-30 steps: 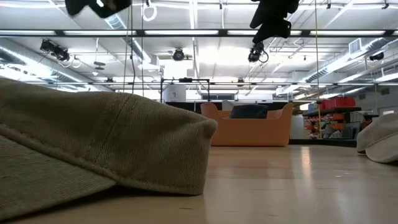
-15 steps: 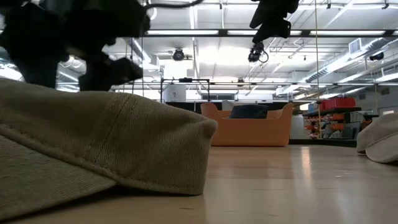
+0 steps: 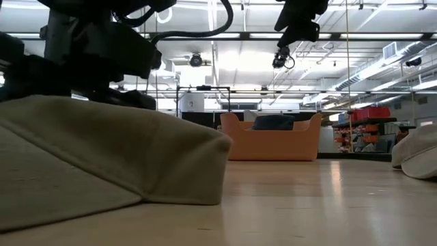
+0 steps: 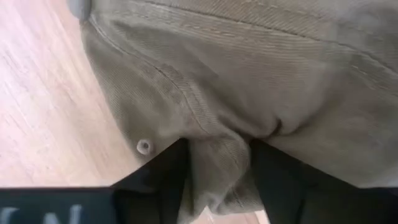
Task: Pick & Place hat
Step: Put the left brown cap into the blue bin
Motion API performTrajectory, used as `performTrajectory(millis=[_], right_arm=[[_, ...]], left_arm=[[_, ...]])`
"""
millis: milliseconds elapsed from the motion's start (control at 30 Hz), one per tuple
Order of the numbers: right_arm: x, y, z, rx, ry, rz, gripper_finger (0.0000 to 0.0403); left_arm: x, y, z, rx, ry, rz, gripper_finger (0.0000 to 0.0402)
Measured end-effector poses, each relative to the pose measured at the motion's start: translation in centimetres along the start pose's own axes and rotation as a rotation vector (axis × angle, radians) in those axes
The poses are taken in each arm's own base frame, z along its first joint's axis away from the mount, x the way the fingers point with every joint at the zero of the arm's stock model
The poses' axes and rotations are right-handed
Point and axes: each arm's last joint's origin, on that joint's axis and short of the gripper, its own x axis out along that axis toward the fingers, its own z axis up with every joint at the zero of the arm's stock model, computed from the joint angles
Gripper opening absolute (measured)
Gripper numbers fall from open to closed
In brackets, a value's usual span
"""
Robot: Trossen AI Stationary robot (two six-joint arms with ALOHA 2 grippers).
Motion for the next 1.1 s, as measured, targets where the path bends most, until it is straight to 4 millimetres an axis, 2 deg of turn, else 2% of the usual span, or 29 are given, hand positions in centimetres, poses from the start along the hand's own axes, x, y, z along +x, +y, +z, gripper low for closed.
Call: performTrajectory(millis=[267,400,567,700,833,933,1100], right_arm=[[0.0,0.0,0.0,0.0,0.0,0.0,0.0219],[0.0,0.0,0.0,0.0,0.0,0.0,0.0219],[0.0,0.0,0.0,0.005,0.0,0.0,0.0219],[0.0,0.0,0.0,0.026,0.0,0.0,0.0219],[0.0,0.0,0.0,0.027,-0.002,0.001,0.0219],[0.0,0.0,0.0,0.027,-0.002,0.001,0.0219],[0.0,0.0,0.0,0.027,-0.002,0.001,0.0219]], left_arm=[[0.0,0.2,0.0,-0.073,0.0,-0.018,0.0027],[-1.1,0.1,0.2,-0.161,-0.014,-0.012,0.0016],[-6.7,0.0,0.6,-0.199,-0.094,0.026,0.0014],[-12.1,0.7,-0.8,-0.279,-0.071,0.158,0.0014],[-16.7,2.5,-3.0,-0.355,-0.042,0.353,0.0015],[-19.1,4.6,-4.6,-0.417,-0.02,0.477,0.0014],[-20.9,8.9,-6.9,-0.497,0.027,0.63,0.0014]])
